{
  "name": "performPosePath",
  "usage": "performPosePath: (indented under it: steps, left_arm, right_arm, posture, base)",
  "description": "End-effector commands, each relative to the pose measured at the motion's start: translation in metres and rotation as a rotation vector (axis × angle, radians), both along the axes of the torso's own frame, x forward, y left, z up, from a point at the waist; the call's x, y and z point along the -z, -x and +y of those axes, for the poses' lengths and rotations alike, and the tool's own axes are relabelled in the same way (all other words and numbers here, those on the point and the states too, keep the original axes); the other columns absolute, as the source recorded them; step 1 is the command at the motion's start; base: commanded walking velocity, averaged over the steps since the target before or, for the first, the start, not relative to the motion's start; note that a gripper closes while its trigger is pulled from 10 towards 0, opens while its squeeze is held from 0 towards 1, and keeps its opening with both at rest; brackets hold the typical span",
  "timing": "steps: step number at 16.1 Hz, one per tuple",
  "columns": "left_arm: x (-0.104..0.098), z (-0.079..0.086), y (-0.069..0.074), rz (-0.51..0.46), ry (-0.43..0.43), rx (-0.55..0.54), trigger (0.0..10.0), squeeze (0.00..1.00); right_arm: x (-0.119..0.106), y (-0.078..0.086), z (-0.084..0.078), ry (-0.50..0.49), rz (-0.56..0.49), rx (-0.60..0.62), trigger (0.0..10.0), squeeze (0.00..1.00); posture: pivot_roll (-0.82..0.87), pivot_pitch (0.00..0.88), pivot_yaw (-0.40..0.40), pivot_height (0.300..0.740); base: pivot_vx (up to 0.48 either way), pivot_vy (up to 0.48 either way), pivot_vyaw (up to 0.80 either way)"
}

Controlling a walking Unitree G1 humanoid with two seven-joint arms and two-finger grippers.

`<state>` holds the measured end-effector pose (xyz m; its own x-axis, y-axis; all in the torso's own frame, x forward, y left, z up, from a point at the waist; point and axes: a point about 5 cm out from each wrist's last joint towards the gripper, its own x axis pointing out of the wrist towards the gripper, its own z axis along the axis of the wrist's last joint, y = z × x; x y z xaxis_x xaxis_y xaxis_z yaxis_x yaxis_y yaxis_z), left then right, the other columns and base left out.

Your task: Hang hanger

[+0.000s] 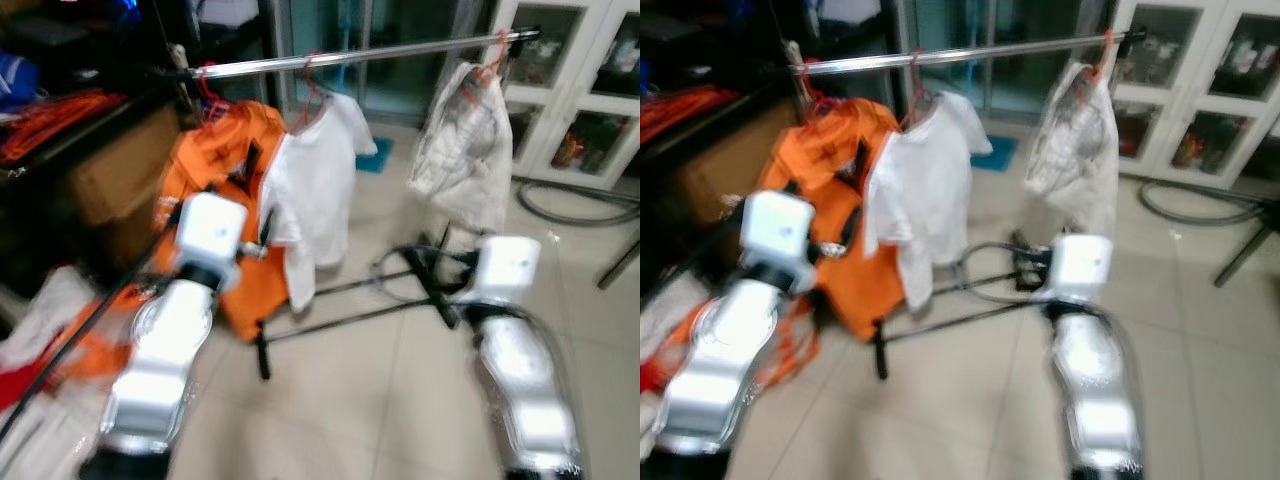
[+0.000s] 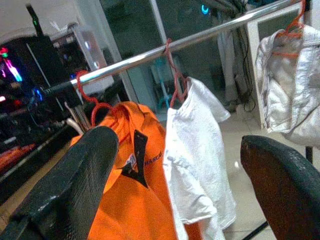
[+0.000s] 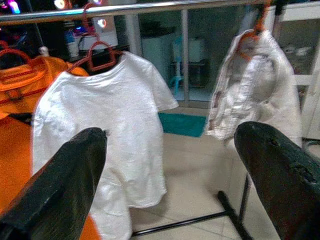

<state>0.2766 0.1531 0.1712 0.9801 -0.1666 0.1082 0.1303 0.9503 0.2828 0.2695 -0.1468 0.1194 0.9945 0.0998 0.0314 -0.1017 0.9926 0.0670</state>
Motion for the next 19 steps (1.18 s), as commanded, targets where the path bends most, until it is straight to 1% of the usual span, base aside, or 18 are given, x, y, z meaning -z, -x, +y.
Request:
performPosePath:
  steps: [1,2,3,4,6,8,10,11,12,14,17,19]
  left_arm:
    - [0.0,-0.003,0.0,0.006,0.029,0.01,10.0,0.0]
    - [0.001,0.0,0.003,0.013,0.065,-0.012,10.0,0.0]
    - [0.007,0.003,0.008,0.033,0.1,-0.03,10.0,0.0]
    - [0.011,0.003,0.011,0.044,0.114,-0.037,10.0,0.0]
    - [0.02,0.008,0.023,0.063,0.17,-0.086,10.0,0.0]
    - [0.023,0.013,0.027,0.057,0.167,-0.113,10.0,0.0]
    - [0.028,0.023,0.035,0.048,0.101,-0.12,10.0,0.0]
    - [0.028,0.027,0.037,0.046,0.094,-0.118,10.0,0.0]
    - [0.024,0.027,0.036,0.035,0.1,-0.099,10.0,0.0]
    - [0.022,0.021,0.032,0.029,0.078,-0.049,10.0,0.0]
    - [0.019,0.018,0.027,0.019,0.083,-0.034,10.0,0.0]
    - [0.015,0.012,0.023,0.016,0.092,-0.002,10.0,0.0]
  right_arm:
    - [-0.003,0.001,-0.008,0.021,-0.01,0.017,10.0,0.0]
    - [-0.002,0.001,-0.007,0.013,-0.008,0.008,10.0,0.0]
    - [-0.003,0.001,-0.004,0.012,-0.013,-0.015,10.0,0.0]
    - [-0.003,0.002,-0.003,0.02,-0.017,-0.028,10.0,0.0]
    - [-0.008,0.002,-0.001,0.011,-0.041,-0.039,10.0,0.0]
    - [-0.009,-0.001,-0.001,-0.005,-0.042,-0.043,10.0,0.0]
    - [-0.007,-0.006,0.0,-0.044,-0.028,-0.049,10.0,0.0]
    - [-0.006,-0.007,0.0,-0.05,-0.021,-0.052,10.0,0.0]
    - [-0.005,-0.007,0.001,-0.057,-0.015,-0.051,10.0,0.0]
    - [-0.001,-0.006,0.001,-0.07,-0.002,-0.04,10.0,0.0]
    - [0.0,-0.002,-0.005,-0.094,0.004,-0.005,10.0,0.0]
    - [0.001,0.001,-0.008,-0.094,0.003,0.011,10.0,0.0]
  posture:
    - [0.05,0.009,0.042,0.74]
    - [0.05,0.009,0.042,0.74]
    - [0.05,0.003,0.037,0.74]
    - [0.05,0.001,0.034,0.74]
    - [0.06,0.0,0.009,0.74]
    - [0.07,0.003,-0.005,0.74]
    - [0.09,0.014,-0.024,0.74]
    - [0.09,0.017,-0.026,0.74]
    - [0.1,0.02,-0.028,0.74]
    - [0.09,0.02,-0.021,0.74]
    - [0.07,0.019,0.012,0.74]
    - [0.07,0.025,0.043,0.74]
  base:
    - [0.424,0.0,0.0]
    - [0.42,0.0,0.0]
    - [0.424,0.0,0.0]
    - [0.42,0.0,0.0]
    - [0.42,0.0,0.0]
    - [0.422,0.0,0.0]
    - [0.424,0.0,0.0]
    - [0.42,0.0,0.0]
    - [0.42,0.0,0.0]
    - [0.42,0.0,0.0]
    - [0.423,0.0,0.0]
    - [0.42,0.0,0.0]
